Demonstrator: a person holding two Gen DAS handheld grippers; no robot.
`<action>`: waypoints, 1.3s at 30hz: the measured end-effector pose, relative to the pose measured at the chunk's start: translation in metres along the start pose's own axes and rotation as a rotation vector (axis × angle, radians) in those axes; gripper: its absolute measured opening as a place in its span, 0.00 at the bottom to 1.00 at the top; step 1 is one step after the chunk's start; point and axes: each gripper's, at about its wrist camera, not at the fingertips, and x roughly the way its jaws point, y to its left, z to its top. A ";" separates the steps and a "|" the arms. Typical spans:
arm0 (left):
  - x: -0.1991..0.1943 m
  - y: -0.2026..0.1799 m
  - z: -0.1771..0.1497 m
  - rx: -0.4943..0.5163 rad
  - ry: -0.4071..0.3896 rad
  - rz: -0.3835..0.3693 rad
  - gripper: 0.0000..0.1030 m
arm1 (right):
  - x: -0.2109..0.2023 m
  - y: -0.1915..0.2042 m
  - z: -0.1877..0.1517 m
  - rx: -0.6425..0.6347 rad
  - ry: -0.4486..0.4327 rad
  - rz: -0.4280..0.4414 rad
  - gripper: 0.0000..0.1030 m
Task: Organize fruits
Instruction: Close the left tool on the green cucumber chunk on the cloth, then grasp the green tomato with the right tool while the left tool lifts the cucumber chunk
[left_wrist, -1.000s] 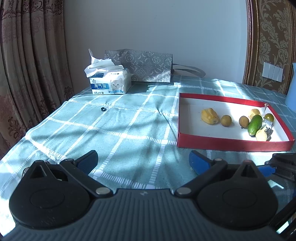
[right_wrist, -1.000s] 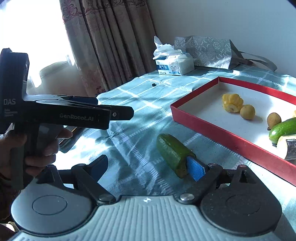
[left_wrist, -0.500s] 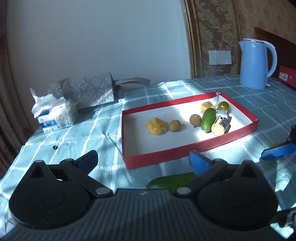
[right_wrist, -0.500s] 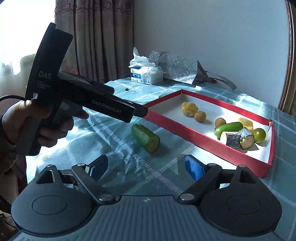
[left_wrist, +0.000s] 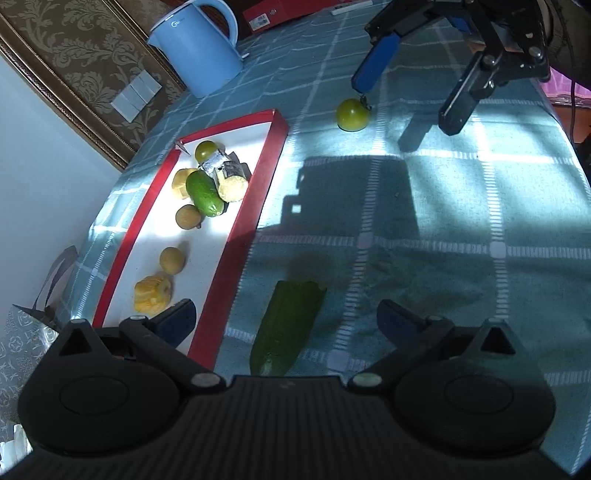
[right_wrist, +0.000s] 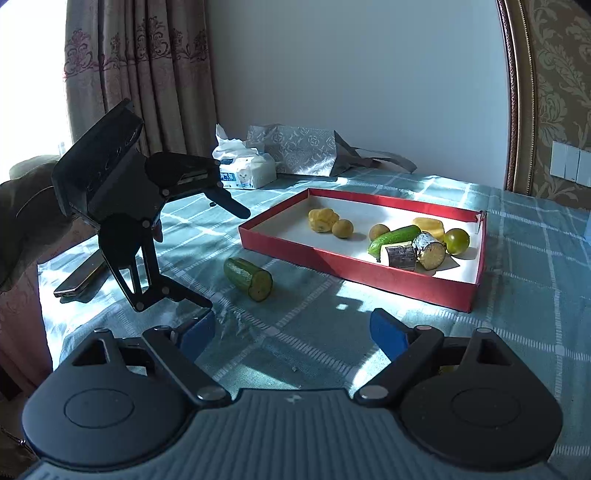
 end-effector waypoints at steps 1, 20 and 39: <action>0.005 0.003 0.000 0.003 0.012 -0.021 1.00 | 0.000 -0.001 -0.001 0.007 -0.001 -0.007 0.89; 0.027 0.045 -0.001 -0.142 0.085 -0.257 0.32 | 0.003 -0.014 -0.007 0.074 -0.001 -0.057 0.89; -0.006 0.021 0.012 -0.621 -0.036 0.157 0.29 | -0.003 -0.042 -0.023 0.020 0.046 -0.292 0.88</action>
